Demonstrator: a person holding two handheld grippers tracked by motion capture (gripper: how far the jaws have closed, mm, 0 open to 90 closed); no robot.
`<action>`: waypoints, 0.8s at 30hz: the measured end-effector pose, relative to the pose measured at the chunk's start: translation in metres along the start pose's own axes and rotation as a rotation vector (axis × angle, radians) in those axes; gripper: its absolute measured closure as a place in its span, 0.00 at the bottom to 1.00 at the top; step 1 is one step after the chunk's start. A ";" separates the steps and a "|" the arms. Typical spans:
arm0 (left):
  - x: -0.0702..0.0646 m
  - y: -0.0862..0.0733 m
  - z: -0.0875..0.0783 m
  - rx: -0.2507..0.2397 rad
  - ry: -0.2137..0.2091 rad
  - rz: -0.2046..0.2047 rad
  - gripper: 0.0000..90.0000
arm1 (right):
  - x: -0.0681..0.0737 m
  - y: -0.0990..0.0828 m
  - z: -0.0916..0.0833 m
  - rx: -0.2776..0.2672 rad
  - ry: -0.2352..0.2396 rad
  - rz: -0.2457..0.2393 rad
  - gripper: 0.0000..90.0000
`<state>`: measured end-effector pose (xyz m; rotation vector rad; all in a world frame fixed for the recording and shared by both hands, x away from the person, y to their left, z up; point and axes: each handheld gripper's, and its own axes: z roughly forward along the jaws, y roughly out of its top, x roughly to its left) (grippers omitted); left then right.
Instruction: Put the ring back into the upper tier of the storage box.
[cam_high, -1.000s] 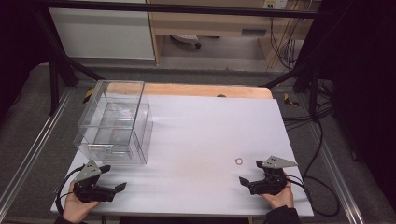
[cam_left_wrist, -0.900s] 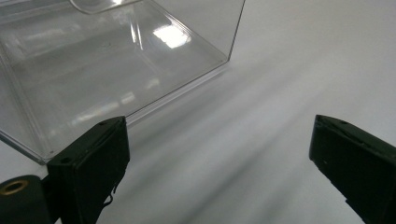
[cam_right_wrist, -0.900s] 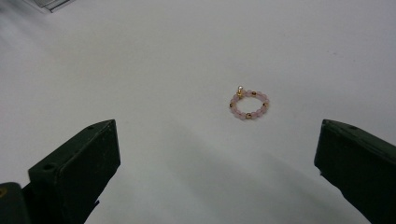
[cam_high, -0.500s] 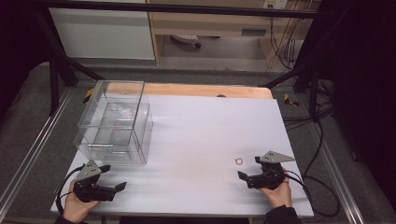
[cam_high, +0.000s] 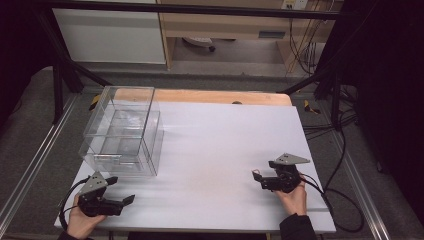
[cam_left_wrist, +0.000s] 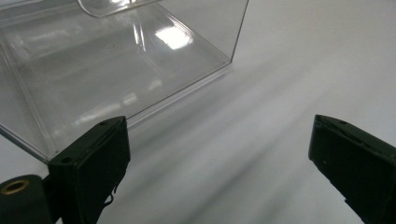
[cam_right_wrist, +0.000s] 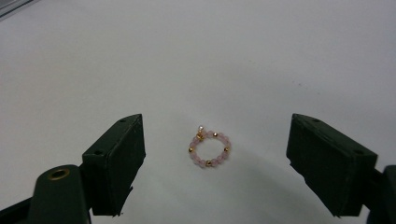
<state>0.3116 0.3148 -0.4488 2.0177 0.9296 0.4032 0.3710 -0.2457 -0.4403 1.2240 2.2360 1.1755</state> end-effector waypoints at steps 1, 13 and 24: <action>0.000 0.000 0.000 0.000 -0.001 0.000 0.06 | -0.001 0.001 0.001 -0.002 -0.001 -0.005 0.23; 0.000 0.000 0.000 0.000 0.000 -0.001 0.06 | -0.006 0.005 0.013 0.027 -0.012 -0.017 0.46; 0.000 0.000 0.001 0.001 0.000 -0.001 0.06 | -0.012 -0.001 0.015 0.039 -0.004 0.034 0.67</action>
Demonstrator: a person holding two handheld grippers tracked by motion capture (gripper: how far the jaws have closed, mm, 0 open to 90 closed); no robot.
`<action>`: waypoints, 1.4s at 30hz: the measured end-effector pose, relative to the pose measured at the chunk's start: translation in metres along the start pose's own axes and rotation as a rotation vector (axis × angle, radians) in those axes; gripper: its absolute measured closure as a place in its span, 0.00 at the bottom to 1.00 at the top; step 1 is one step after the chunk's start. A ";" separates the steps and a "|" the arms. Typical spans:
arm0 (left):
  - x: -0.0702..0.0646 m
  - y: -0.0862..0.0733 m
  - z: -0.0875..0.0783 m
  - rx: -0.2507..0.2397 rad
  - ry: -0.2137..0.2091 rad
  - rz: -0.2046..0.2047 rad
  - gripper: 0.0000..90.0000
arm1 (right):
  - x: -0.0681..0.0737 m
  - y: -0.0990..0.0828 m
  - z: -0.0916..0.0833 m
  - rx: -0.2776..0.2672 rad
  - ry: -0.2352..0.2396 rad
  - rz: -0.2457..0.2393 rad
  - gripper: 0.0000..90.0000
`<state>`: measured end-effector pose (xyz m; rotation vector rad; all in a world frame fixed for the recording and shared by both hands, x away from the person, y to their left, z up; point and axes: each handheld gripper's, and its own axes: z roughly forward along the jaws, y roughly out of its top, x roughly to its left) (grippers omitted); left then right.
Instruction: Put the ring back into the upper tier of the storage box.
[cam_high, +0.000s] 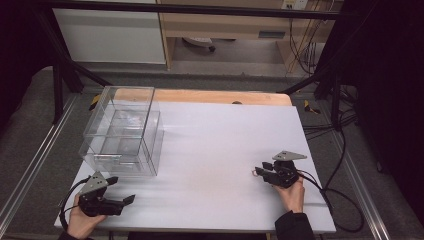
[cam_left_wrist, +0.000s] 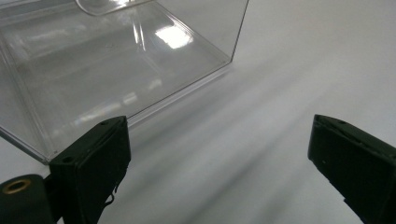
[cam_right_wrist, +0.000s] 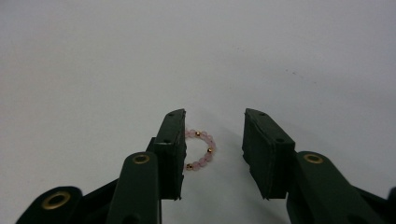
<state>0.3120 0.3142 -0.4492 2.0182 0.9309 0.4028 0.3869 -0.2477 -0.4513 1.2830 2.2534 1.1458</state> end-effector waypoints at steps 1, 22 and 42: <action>0.000 0.000 0.000 0.000 0.000 0.001 0.06 | 0.000 0.000 0.000 0.003 0.001 -0.001 0.68; -0.001 0.000 0.001 0.004 -0.002 0.006 0.07 | 0.003 -0.003 0.007 0.027 -0.014 -0.037 0.87; -0.001 0.000 0.001 0.006 -0.001 0.007 0.07 | 0.004 -0.004 0.007 0.030 -0.025 -0.039 0.96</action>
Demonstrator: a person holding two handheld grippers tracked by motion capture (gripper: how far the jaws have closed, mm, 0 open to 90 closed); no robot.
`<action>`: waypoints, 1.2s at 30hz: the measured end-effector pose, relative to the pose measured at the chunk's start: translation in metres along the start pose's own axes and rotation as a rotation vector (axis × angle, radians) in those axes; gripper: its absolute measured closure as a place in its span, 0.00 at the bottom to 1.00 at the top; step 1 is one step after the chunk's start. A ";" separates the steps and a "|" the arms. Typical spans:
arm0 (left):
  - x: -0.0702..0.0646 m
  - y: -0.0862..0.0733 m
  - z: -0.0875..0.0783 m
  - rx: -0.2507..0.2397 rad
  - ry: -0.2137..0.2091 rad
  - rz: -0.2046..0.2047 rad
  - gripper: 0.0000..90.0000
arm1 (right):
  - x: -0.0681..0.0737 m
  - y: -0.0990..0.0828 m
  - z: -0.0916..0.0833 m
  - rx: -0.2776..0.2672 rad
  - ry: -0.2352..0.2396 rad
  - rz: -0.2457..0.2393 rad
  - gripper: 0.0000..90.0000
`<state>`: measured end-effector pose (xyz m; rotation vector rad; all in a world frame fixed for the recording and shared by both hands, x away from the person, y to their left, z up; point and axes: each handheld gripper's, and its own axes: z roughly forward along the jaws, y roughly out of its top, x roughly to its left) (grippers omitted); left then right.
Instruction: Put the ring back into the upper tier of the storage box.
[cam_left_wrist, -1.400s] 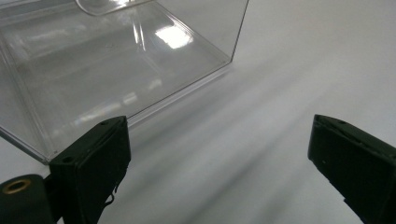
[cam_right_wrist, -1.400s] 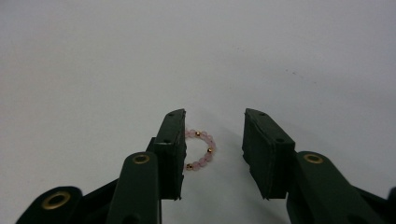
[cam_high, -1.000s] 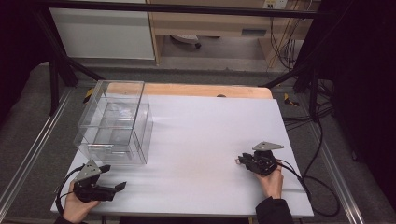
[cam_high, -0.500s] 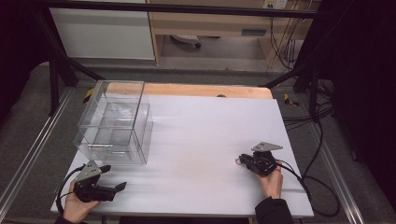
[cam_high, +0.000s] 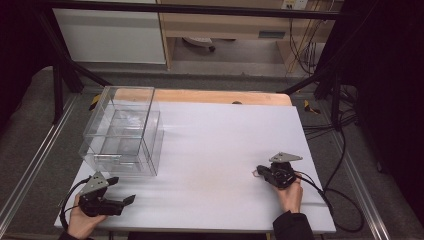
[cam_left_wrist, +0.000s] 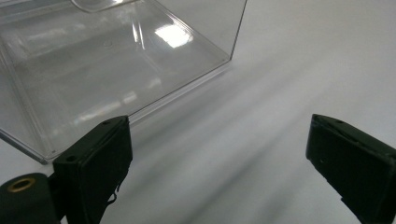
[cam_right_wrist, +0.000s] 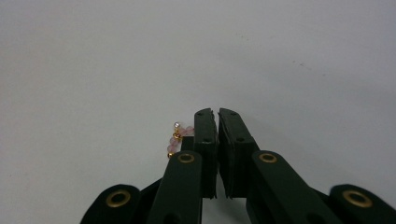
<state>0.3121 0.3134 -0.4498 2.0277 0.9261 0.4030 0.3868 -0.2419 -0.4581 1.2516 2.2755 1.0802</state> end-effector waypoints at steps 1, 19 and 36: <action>0.000 0.000 0.000 0.002 0.001 0.002 0.08 | 0.000 0.000 0.000 0.000 0.000 0.000 0.96; 0.000 0.000 0.000 0.001 0.001 0.005 0.08 | 0.000 0.001 -0.004 -0.008 0.005 0.013 0.98; -0.001 0.000 0.000 0.000 0.000 0.005 0.08 | 0.001 0.003 -0.012 -0.043 0.007 -0.003 0.98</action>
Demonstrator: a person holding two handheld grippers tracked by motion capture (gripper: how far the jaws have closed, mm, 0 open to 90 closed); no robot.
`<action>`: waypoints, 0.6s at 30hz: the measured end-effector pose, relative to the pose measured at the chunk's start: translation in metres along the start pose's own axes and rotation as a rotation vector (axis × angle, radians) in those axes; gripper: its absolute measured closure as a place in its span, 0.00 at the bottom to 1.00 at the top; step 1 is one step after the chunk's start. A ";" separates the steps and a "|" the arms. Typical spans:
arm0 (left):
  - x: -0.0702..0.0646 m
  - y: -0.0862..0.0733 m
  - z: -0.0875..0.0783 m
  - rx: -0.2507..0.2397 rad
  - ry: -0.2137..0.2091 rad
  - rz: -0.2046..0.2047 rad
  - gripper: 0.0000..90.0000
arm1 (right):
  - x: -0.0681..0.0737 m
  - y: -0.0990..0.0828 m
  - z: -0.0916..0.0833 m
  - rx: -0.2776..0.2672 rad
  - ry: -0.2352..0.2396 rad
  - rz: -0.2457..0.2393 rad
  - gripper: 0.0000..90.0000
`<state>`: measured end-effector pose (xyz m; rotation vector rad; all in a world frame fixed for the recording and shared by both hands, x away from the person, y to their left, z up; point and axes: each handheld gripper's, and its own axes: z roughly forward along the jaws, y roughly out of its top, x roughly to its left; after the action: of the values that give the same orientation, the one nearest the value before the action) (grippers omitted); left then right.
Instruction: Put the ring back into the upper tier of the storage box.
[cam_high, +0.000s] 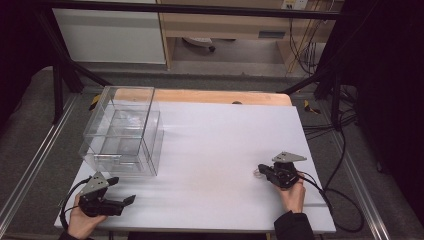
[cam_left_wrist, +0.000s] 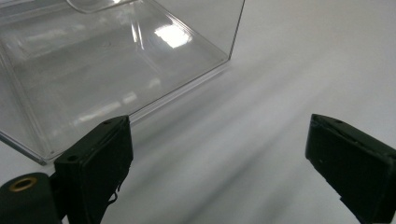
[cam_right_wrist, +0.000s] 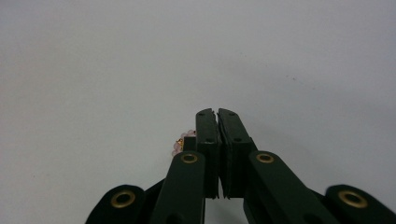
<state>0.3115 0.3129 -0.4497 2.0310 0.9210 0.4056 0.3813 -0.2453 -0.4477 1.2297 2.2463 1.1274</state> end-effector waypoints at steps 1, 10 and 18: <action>0.000 0.000 0.000 -0.001 0.000 -0.001 0.08 | 0.000 0.000 -0.001 -0.002 0.000 0.006 0.98; 0.000 0.000 0.000 -0.002 0.000 0.000 0.08 | 0.003 0.003 -0.006 -0.024 0.002 -0.011 0.98; 0.000 0.000 0.000 -0.004 -0.001 -0.002 0.08 | 0.009 0.009 -0.013 -0.057 0.009 -0.033 0.98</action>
<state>0.3111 0.3130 -0.4495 2.0260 0.9209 0.4051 0.3729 -0.2413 -0.4323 1.1638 2.2172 1.1785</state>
